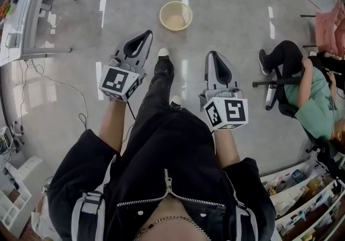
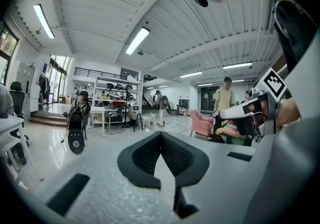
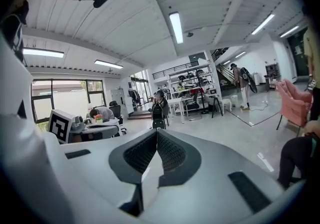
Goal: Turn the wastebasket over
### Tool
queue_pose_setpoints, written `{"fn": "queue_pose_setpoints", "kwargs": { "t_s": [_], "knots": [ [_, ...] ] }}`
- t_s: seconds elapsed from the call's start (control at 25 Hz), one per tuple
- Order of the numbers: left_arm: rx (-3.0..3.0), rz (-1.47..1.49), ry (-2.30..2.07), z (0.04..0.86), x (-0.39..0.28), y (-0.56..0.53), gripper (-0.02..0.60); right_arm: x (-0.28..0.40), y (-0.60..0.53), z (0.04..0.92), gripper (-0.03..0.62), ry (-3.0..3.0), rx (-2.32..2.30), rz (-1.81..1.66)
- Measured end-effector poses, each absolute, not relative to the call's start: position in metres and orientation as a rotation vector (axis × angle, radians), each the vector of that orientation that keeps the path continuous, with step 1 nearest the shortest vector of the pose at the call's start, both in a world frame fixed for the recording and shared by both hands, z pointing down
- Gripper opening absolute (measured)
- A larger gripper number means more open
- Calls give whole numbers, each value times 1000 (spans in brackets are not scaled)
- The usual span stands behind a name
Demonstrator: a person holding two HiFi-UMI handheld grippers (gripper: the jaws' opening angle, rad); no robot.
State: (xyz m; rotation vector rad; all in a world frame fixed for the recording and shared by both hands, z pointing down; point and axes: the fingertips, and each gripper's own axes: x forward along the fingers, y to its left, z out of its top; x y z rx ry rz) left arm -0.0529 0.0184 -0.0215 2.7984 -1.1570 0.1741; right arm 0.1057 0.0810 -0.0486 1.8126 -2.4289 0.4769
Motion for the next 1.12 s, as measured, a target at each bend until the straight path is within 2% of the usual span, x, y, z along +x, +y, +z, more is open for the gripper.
{"fn": "queue_pose_setpoints", "kwargs": {
  "t_s": [0.52,1.12],
  "knots": [
    [2803,186,-1011,-12,-56,-174,3,79,-123,-64,11,-2365,1867,464],
    [2735,190,-1070,12,-68,-245,3,89,-177,-44,11,-2295,1848,518]
  ]
}}
